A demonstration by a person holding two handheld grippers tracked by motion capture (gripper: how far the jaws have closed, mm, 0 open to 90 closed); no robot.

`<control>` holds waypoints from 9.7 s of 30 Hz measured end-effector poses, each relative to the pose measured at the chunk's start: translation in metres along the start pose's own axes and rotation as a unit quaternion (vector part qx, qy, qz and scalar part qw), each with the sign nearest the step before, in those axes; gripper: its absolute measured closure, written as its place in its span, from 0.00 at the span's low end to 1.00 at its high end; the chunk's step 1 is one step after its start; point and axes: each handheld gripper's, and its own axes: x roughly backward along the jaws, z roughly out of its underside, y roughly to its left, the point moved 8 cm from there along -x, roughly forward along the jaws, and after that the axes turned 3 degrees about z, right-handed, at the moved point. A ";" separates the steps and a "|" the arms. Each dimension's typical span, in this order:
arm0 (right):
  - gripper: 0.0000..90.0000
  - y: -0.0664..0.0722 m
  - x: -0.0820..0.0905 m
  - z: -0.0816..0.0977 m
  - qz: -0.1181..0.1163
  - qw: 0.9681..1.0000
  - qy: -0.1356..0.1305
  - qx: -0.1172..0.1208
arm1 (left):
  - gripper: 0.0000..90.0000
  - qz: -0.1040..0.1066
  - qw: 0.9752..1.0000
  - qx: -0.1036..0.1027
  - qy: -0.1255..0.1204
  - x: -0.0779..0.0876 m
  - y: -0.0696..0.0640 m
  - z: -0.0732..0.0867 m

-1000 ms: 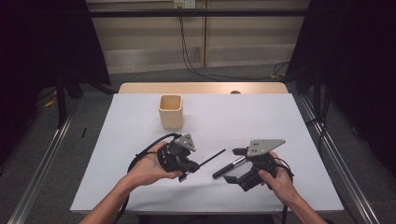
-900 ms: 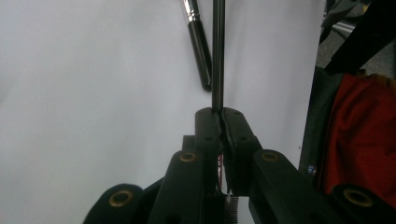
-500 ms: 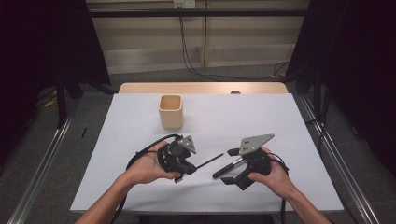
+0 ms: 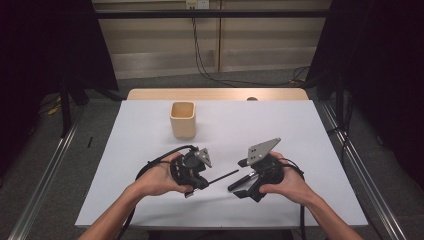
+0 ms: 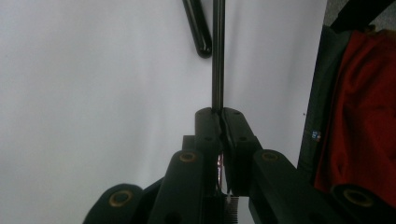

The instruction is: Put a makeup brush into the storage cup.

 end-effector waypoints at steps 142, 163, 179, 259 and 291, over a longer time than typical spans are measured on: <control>0.96 -0.017 -0.018 0.008 -0.082 0.988 0.130 0.035 | 0.04 -0.110 0.968 0.112 -0.198 0.020 0.032 0.044; 0.96 -0.023 -0.002 0.025 -0.031 0.996 0.074 -0.035 | 0.05 -0.171 0.944 0.115 -0.256 0.026 0.029 0.064; 0.96 -0.023 -0.007 0.030 0.012 0.996 -0.023 -0.086 | 0.05 -0.189 0.934 0.119 -0.278 0.023 0.030 0.071; 0.96 -0.017 0.006 0.009 0.042 0.975 -0.208 -0.069 | 0.18 -0.124 0.908 0.065 -0.394 0.010 0.018 -0.028; 0.96 -0.018 0.000 0.012 0.042 0.975 -0.206 -0.071 | 0.65 -0.116 0.891 0.097 -0.428 0.016 0.026 -0.040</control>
